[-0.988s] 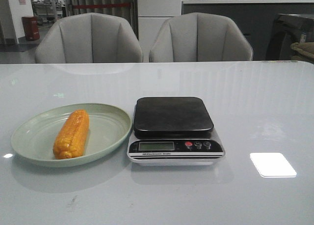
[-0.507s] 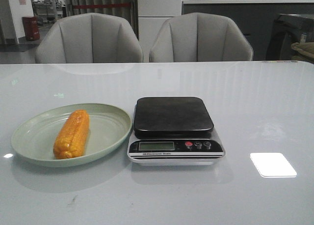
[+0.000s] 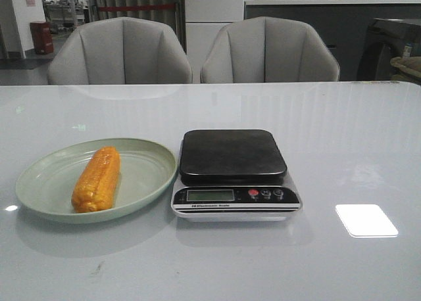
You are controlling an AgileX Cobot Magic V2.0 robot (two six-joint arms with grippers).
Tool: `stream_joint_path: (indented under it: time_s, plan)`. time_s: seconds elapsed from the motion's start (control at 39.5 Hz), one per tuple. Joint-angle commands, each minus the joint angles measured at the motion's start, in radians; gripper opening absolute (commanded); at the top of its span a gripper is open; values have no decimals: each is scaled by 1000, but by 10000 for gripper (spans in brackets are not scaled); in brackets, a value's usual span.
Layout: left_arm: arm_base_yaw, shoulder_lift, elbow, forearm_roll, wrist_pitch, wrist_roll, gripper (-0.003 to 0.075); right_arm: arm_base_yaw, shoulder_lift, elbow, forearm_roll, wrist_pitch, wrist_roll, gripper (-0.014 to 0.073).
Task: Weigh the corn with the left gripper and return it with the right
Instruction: 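Lower the left gripper over the corn cob on the plate and grasp it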
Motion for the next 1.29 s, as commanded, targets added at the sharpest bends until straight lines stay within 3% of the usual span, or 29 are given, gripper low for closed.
stream_joint_path:
  time_s: [0.0, 0.18, 0.43, 0.68, 1.01, 1.14, 1.27]
  plan:
    - [-65, 99, -91, -22, -71, -9, 576, -8, -18, 10, -14, -85, 0, 169]
    - [-134, 300, -202, -35, -71, -10, 576, -8, -18, 10, -14, -85, 0, 169]
    - [-135, 553, -346, -40, -6, -54, 576, -8, -18, 10, -14, -85, 0, 169]
    - [-135, 688, -443, -40, 89, -83, 576, -8, -18, 10, -14, -85, 0, 169]
    - [-135, 798, -458, -52, 150, -92, 569, -8, -18, 10, -14, -85, 0, 169]
    - [-135, 820, -459, -106, 165, -81, 501, -8, -18, 10, -14, -85, 0, 169]
    - [-135, 820, -475, -156, 179, -63, 346, -8, -18, 10, -14, -85, 0, 169]
